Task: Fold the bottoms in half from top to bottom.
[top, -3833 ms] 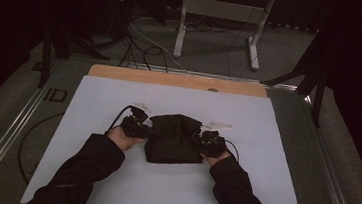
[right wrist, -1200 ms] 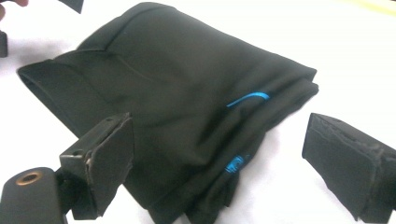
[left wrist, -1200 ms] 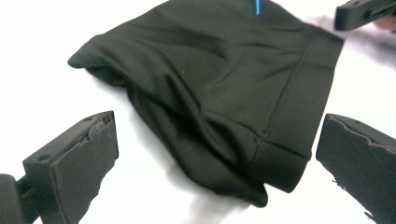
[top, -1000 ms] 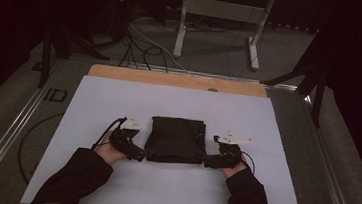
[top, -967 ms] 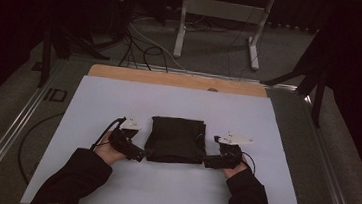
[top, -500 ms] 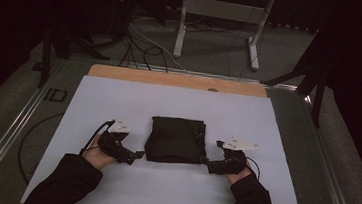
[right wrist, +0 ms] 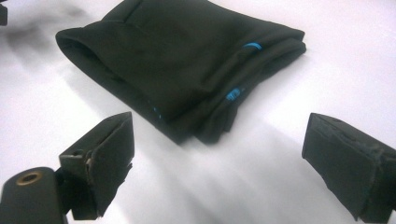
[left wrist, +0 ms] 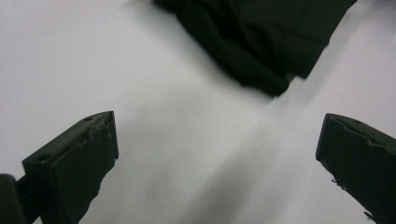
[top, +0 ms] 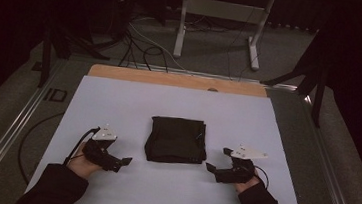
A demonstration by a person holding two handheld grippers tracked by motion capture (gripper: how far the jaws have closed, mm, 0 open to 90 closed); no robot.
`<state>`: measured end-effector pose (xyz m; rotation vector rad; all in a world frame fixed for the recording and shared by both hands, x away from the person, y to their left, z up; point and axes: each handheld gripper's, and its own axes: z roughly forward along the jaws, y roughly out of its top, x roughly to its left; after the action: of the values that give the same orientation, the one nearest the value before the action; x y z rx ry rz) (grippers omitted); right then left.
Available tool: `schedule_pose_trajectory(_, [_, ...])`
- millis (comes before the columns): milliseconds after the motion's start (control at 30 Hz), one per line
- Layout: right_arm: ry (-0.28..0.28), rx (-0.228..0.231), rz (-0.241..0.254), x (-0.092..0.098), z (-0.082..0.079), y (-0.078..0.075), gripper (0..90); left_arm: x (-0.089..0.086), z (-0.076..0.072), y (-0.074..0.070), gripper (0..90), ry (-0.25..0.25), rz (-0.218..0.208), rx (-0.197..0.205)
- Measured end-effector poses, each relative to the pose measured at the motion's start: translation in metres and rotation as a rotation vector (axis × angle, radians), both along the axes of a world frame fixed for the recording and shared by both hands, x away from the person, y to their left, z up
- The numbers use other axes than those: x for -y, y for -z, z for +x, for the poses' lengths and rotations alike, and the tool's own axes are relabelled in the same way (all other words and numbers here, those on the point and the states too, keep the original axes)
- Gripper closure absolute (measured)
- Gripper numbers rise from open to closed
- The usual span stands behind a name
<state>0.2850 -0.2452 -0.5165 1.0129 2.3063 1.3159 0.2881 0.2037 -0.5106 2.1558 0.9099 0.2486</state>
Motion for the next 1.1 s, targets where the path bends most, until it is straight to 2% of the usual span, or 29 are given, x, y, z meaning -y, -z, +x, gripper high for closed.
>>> schedule_pose_trajectory(400, [0.028, 0.005, -0.012, 0.022, -0.018, 0.0, 9.3, -0.026, -0.019, 0.008, 0.3, -0.052, -0.019, -0.002])
schedule_pose_trajectory(767, [0.074, 0.011, -0.021, 0.043, -0.04, 0.001, 9.3, -0.04, -0.032, 0.012, 0.3, -0.085, 0.012, 0.003])
schedule_pose_trajectory(1100, [0.124, 0.01, -0.05, 0.058, -0.052, 0.004, 9.3, -0.054, -0.043, 0.014, 0.3, -0.127, 0.012, 0.003])
